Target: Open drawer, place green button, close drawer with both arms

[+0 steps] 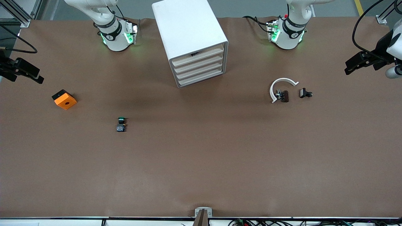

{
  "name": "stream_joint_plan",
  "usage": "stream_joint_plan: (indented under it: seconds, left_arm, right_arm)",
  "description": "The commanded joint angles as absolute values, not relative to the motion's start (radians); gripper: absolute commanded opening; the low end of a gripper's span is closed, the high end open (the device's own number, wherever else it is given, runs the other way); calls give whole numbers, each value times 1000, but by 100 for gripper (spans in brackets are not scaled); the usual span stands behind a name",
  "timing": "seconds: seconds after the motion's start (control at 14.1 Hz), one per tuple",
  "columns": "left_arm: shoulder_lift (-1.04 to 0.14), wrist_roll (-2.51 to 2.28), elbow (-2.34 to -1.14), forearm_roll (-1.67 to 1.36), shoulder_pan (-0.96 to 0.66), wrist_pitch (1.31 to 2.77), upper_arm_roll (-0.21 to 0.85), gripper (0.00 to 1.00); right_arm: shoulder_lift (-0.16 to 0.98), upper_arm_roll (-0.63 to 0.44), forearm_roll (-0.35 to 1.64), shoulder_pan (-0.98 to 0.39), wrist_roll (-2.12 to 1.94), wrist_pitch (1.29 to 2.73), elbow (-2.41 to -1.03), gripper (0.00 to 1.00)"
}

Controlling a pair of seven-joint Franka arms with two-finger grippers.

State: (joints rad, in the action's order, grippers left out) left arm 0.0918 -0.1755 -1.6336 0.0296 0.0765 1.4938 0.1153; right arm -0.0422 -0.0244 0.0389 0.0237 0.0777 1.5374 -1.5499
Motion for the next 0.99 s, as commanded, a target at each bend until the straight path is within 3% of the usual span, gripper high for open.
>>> stream_joint_plan:
  seconds: [0.0, 0.35, 0.92]
  left_arm:
    - [78, -158, -1603, 48, 74, 1471, 112, 100]
    - [20, -156, -1563, 46, 75, 1471, 112, 100]
    - [-188, -309, -1528, 12, 49, 1546, 127, 100]
  right_arm:
    - [-46, -9, 26, 43, 67, 1523, -1542, 100]
    - [-46, -9, 15, 44, 69, 1519, -1542, 100]
    - [-43, -5, -28, 38, 74, 1522, -1542, 100]
